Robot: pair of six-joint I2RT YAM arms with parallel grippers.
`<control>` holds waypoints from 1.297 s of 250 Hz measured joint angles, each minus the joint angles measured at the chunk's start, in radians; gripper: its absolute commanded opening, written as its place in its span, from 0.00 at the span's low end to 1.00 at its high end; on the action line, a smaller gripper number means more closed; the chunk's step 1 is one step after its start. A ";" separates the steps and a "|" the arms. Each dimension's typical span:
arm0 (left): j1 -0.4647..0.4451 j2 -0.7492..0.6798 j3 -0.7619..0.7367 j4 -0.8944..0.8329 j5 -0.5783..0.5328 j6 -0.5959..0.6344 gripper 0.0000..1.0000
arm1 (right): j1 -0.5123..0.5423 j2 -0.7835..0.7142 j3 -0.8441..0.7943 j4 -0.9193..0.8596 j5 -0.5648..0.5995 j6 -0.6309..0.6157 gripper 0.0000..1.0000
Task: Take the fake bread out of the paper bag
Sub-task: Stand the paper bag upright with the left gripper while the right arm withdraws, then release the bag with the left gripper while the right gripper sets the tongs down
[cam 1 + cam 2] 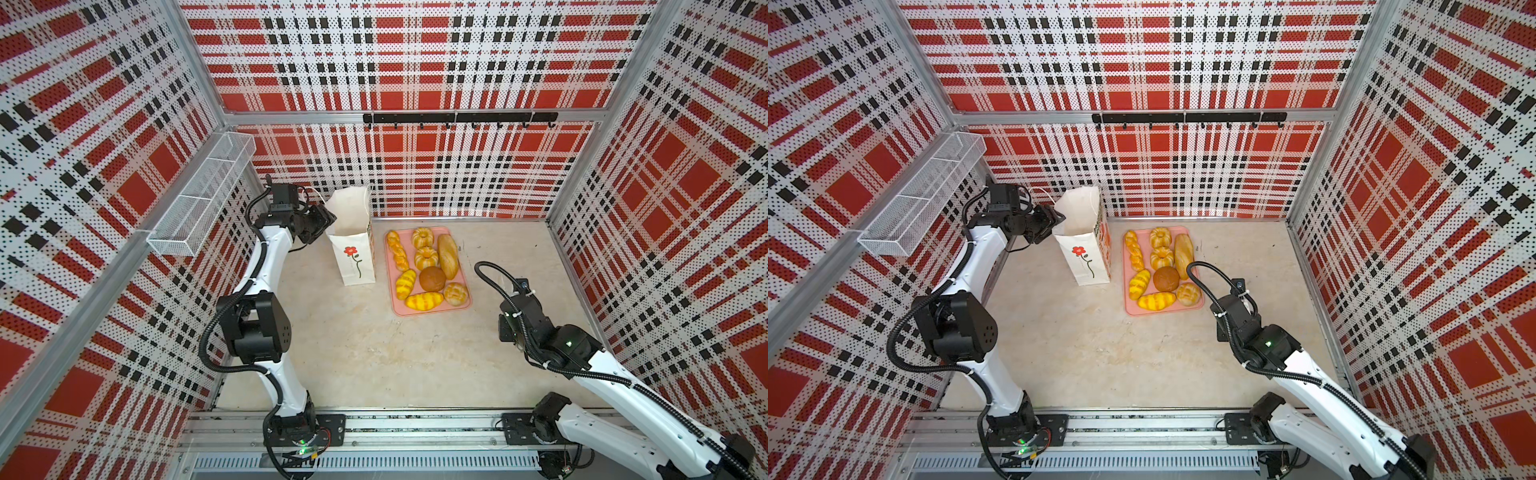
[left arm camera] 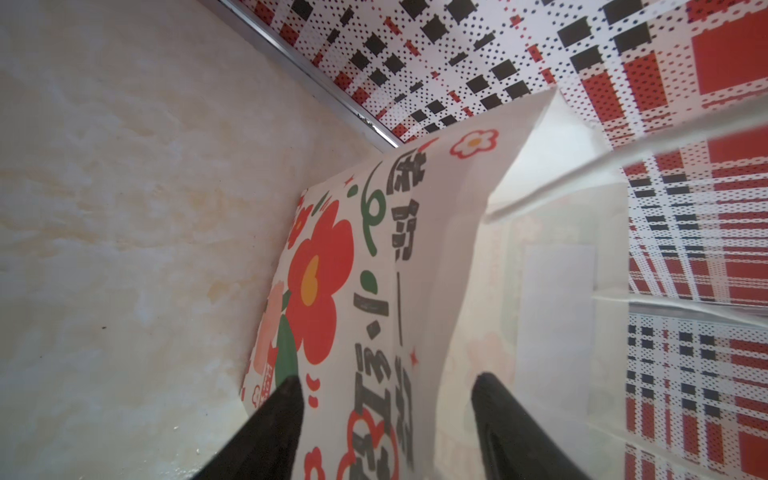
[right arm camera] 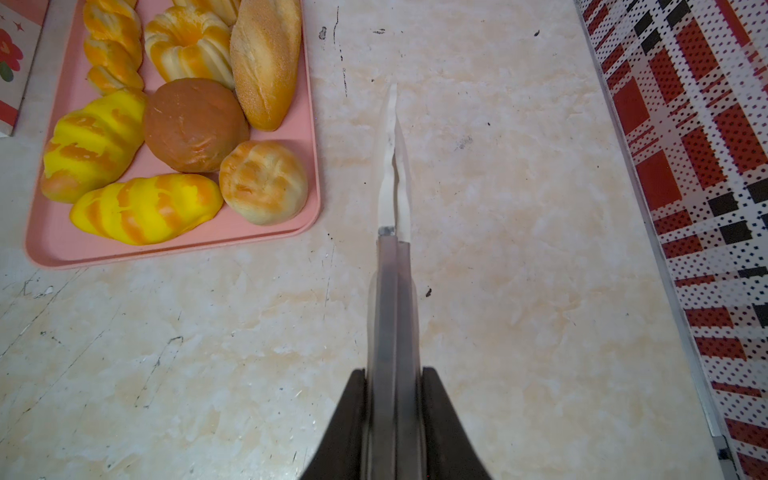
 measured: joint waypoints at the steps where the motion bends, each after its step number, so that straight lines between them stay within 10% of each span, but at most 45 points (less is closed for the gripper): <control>1: 0.000 0.000 0.000 0.000 0.000 0.000 0.93 | 0.000 0.000 0.000 0.000 0.000 0.000 0.00; 175: 0.005 -0.293 -0.135 -0.031 -0.014 0.106 0.99 | -0.035 -0.008 0.031 0.019 -0.023 -0.096 0.00; 274: 0.088 -0.976 -0.802 0.235 -0.184 0.264 0.99 | -0.401 0.577 0.257 0.486 -0.232 -0.496 0.00; 324: 0.085 -1.036 -0.953 0.280 -0.202 0.352 1.00 | -0.486 0.934 0.451 0.536 -0.286 -0.627 0.00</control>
